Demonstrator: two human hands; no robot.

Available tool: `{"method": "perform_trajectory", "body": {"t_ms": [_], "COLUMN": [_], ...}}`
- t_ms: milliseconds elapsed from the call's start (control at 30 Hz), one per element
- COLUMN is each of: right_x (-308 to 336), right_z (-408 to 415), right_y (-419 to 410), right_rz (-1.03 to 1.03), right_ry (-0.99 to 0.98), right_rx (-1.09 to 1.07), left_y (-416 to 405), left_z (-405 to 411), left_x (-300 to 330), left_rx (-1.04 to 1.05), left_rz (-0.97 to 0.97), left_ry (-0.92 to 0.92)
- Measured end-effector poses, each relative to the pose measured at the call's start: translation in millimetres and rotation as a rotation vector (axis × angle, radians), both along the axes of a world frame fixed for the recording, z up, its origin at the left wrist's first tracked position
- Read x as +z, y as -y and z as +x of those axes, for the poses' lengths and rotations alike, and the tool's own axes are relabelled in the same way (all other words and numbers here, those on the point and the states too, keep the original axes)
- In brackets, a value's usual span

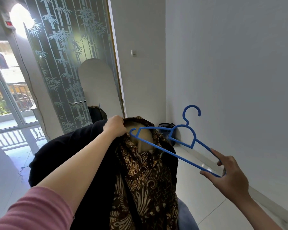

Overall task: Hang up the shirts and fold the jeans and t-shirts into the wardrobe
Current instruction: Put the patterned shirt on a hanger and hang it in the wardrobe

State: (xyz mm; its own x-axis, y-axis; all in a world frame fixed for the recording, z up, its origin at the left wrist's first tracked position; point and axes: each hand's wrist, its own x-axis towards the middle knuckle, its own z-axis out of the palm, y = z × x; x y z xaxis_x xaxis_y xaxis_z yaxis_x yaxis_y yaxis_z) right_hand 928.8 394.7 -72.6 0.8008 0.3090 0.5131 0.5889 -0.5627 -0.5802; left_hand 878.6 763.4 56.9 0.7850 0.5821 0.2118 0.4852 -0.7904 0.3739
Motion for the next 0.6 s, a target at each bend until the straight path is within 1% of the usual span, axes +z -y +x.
{"method": "perform_trajectory", "body": {"t_ms": [67, 200, 233, 333, 433, 600], "right_x": [4.9, 14.3, 17.0, 24.3, 33.3, 48.6], "right_z": [-3.8, -12.4, -14.5, -22.1, -33.8, -60.6], "right_y": [2.4, 3.8, 3.5, 0.8, -1.9, 2.3], "right_rz": [-0.003, 0.023, 0.03, 0.033, 0.048, 0.009], "right_ry": [0.011, 0.081, 0.104, 0.157, 0.197, 0.312], "right_rx": [-0.008, 0.0, 0.005, 0.016, 0.005, -0.064], "left_y": [4.3, 15.8, 17.5, 23.0, 36.8, 67.8], "left_z": [-9.9, -29.9, -34.9, -48.8, -62.0, -83.6], "left_x": [6.7, 19.2, 21.4, 29.0, 40.2, 59.8], "left_rx": [-0.001, -0.062, -0.091, -0.248, -0.393, -0.482], "left_rz": [0.073, 0.35, 0.381, 0.311, 0.291, 0.229], "left_ry": [-0.024, 0.075, 0.11, 0.198, 0.155, 0.142]}}
